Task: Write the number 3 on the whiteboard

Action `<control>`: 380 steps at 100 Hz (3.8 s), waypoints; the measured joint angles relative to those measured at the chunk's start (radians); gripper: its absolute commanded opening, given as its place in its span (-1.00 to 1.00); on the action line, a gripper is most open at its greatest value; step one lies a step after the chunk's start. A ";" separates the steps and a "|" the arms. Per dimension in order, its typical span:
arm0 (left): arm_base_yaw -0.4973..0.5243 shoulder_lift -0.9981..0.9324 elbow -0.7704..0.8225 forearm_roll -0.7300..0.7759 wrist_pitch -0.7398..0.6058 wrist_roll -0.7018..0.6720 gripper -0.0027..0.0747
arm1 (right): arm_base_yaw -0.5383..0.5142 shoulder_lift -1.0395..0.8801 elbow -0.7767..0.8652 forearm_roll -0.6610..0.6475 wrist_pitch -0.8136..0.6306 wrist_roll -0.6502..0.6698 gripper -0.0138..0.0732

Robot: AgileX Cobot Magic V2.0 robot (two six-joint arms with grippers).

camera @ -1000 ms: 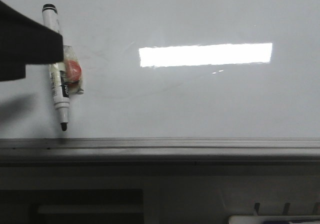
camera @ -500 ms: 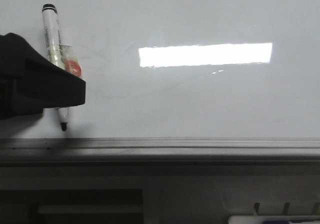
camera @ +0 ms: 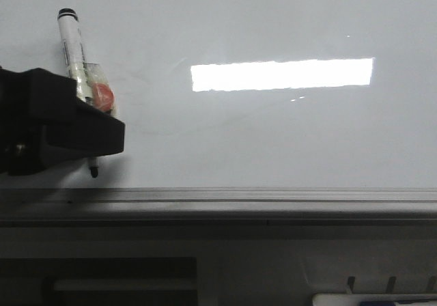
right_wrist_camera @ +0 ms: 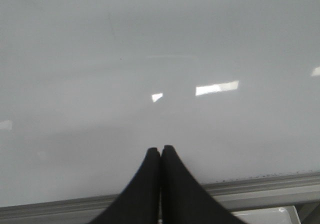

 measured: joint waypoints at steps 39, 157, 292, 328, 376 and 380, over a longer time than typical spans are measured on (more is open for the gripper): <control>0.000 0.006 0.000 0.044 0.006 -0.002 -0.98 | 0.084 0.000 -0.036 0.000 0.046 -0.034 -0.82; 0.000 -0.157 0.004 1.199 0.100 0.008 -0.98 | 1.035 0.552 -0.499 -0.052 0.072 -0.178 0.38; 0.000 -0.310 0.005 1.032 0.180 0.008 0.16 | 1.108 0.669 -0.628 -0.103 0.063 -0.179 -0.83; 0.000 -0.525 0.005 0.884 0.283 0.008 0.15 | 0.970 0.673 -0.781 -0.140 0.186 -0.179 -0.83; 0.000 -0.534 0.005 0.846 0.286 0.008 0.15 | 0.868 0.839 -0.964 -0.209 0.282 -0.179 -0.83; 0.000 -0.534 0.005 0.846 0.288 0.008 0.15 | 0.866 0.844 -0.966 -0.215 0.284 -0.179 -0.83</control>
